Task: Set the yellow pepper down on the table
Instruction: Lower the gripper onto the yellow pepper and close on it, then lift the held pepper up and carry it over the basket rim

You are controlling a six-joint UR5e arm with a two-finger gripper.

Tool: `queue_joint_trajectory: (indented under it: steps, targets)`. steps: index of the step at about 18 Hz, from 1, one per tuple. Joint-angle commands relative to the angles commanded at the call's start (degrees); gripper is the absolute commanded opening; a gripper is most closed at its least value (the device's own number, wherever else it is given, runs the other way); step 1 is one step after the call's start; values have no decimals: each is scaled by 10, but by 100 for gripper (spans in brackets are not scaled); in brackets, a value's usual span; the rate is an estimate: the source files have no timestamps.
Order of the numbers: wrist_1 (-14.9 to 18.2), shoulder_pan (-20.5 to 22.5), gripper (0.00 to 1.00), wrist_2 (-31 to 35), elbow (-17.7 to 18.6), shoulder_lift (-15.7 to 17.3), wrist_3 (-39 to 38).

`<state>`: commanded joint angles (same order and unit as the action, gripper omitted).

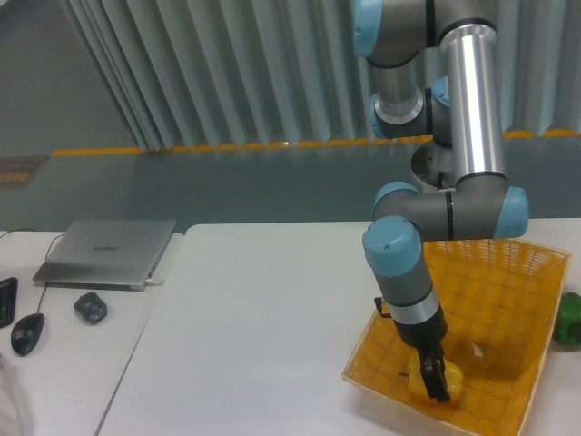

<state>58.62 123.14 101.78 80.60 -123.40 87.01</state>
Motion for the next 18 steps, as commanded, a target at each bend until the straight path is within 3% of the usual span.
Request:
queue_joint_trajectory:
  steps: [4, 7, 9, 11, 13, 18]
  targets:
    - [-2, -3, 99, 0, 2, -4, 1]
    - [-1, -4, 72, 0, 6, 0, 2]
    - [1, -4, 63, 1, 7, 5, 2]
    - [2, -2, 63, 0, 18, 29, 8]
    - [5, 24, 60, -6, 44, 80, 20]
    - [29, 65, 61, -24, 47, 131, 25]
